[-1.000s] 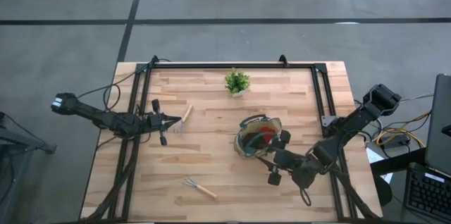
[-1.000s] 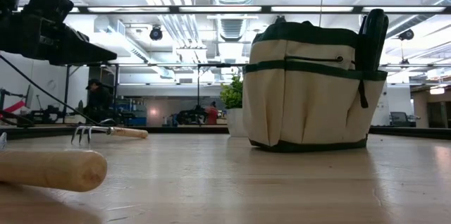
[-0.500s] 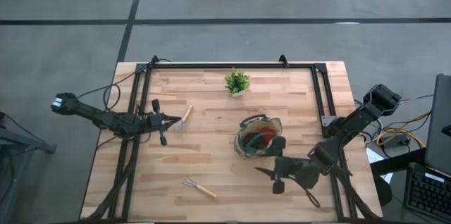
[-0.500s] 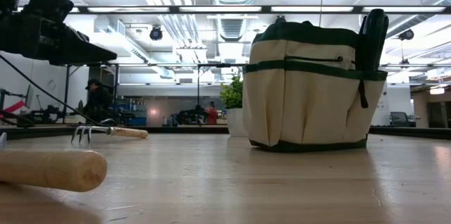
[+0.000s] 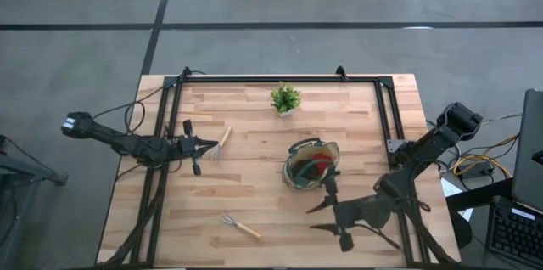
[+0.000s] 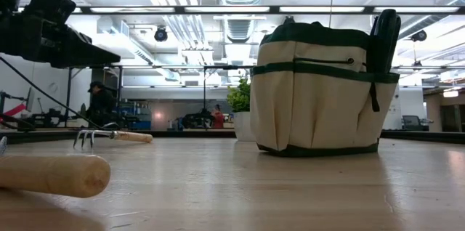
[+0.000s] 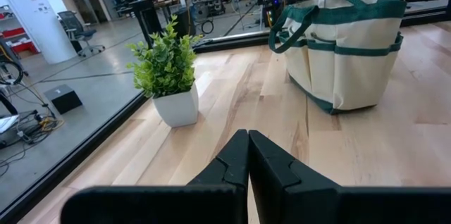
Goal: Pick & Place Garden tools in Gardening bag
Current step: Put the top hand rake into the side pocket of the gardening bag
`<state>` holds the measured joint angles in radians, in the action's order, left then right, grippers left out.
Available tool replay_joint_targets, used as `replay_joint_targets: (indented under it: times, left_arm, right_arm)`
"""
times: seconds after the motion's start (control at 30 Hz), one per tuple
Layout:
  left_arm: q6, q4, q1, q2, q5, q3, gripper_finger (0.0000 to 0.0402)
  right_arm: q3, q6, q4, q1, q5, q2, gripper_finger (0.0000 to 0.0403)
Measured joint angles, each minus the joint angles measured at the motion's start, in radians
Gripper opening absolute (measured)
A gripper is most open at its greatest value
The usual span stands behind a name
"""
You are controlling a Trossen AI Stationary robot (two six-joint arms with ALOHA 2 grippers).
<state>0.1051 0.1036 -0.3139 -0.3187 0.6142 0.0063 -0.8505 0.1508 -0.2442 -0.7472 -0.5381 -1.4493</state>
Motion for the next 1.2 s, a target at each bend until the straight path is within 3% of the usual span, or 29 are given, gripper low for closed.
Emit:
replay_joint_targets:
  times: [0.6, 0.7, 0.87, 1.0, 1.2]
  left_arm:
    - [-0.002, 0.004, 0.0, -0.002, -0.002, 0.0, 0.0012]
    - [-0.148, 0.067, 0.0, -0.002, -0.056, 0.0, 0.0012]
    - [-0.375, 0.232, 0.001, -0.012, -0.057, 0.0, 0.0012]
    - [-0.44, 0.362, 0.002, -0.026, -0.049, 0.0, 0.0012]
    - [-0.567, 0.317, 0.004, -0.073, -0.051, 0.008, 0.0012]
  right_arm:
    - [-0.013, -0.02, -0.03, 0.031, -0.003, 0.002, 0.0143]
    - [-0.013, -0.023, -0.028, 0.033, -0.005, 0.002, 0.0138]
    - [-0.013, -0.024, -0.023, 0.034, -0.006, -0.009, 0.0129]
    - [-0.013, -0.023, -0.023, 0.042, -0.009, -0.025, 0.0123]
    - [-0.012, -0.023, -0.029, 0.047, -0.011, -0.039, 0.0113]
